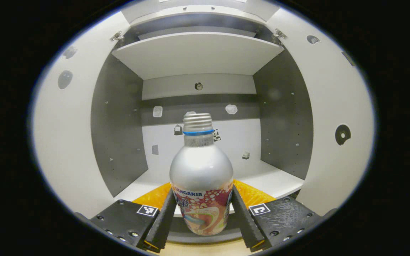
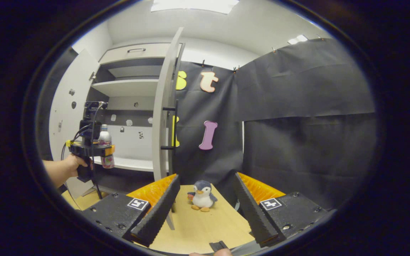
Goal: Grasp the bottle in the cabinet with the left hand and place it on the coaster, then close the right door with the right hand and the left door with the left hand.
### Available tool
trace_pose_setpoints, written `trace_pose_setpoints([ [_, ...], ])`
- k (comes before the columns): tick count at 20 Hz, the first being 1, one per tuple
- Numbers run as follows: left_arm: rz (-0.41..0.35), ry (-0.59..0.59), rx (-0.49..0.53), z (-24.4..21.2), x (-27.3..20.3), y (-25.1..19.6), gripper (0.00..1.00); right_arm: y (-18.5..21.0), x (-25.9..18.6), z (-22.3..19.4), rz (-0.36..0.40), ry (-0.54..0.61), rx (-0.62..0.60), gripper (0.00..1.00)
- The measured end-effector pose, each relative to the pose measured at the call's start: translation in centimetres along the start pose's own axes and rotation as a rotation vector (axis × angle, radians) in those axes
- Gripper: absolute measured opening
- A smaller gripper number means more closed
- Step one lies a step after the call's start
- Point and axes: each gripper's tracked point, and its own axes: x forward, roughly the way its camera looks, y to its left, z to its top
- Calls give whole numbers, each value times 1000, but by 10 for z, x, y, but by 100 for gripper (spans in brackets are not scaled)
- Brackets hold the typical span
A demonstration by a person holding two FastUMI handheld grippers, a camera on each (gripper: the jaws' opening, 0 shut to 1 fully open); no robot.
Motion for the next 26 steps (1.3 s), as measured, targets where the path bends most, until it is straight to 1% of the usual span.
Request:
trace_pose_setpoints([
  [1, 8, -8, 2, -2, -7, 1, 82, 3, 1, -2, 11, 6, 1, 99],
  [2, 14, -4, 5, -8, -14, 1, 78, 5, 4, -4, 22, 12, 1, 99],
  [3, 16, -2, 11, -14, -21, 1, 78, 8, 5, -6, 30, 18, 2, 100],
  [4, 21, -3, 18, -19, -30, 1, 78, 9, 6, -9, 38, 24, 4, 99],
  [5, 25, -9, 25, -21, -38, 0, 82, 11, 7, -10, 47, 28, 6, 99],
  [6, 27, -16, 31, -25, -46, -1, 82, 12, 8, -12, 53, 31, 8, 99],
  [7, 31, -22, 36, -28, -55, -2, 78, 13, 10, -13, 60, 36, 9, 99],
  [8, 39, -25, 44, -33, -62, -2, 78, 13, 12, -15, 63, 41, 10, 100],
  [9, 45, -19, 45, -40, -71, -2, 78, 13, 13, -17, 68, 46, 13, 100],
  [11, 41, -3, 34, -55, -85, -7, 82, 15, 13, -18, 73, 52, 19, 99],
  [12, 41, 3, 38, -63, -91, -9, 78, 14, 14, -21, 75, 56, 21, 99],
  [13, 49, 13, 45, -70, -98, -7, 82, 14, 15, -22, 75, 59, 22, 100],
  [14, 53, 28, 52, -79, -105, -8, 78, 15, 16, -25, 77, 64, 21, 99],
  [15, 59, 44, 55, -88, -111, -9, 82, 15, 18, -28, 77, 73, 19, 99],
  [16, 54, 54, 55, -95, -118, -11, 78, 16, 19, -31, 80, 80, 18, 99],
  [17, 55, 68, 48, -102, -124, -12, 78, 16, 20, -32, 79, 85, 18, 100],
  [21, 59, 101, 23, -127, -146, -16, 78, 15, 23, -36, 79, 96, 27, 99],
  [22, 64, 119, 16, -135, -150, -16, 82, 14, 24, -37, 75, 97, 30, 99],
  [24, 65, 131, 19, -146, -160, -16, 82, 14, 25, -40, 74, 104, 33, 99],
  [26, 69, 139, 33, -156, -168, -15, 74, 16, 24, -43, 72, 110, 32, 99],
])
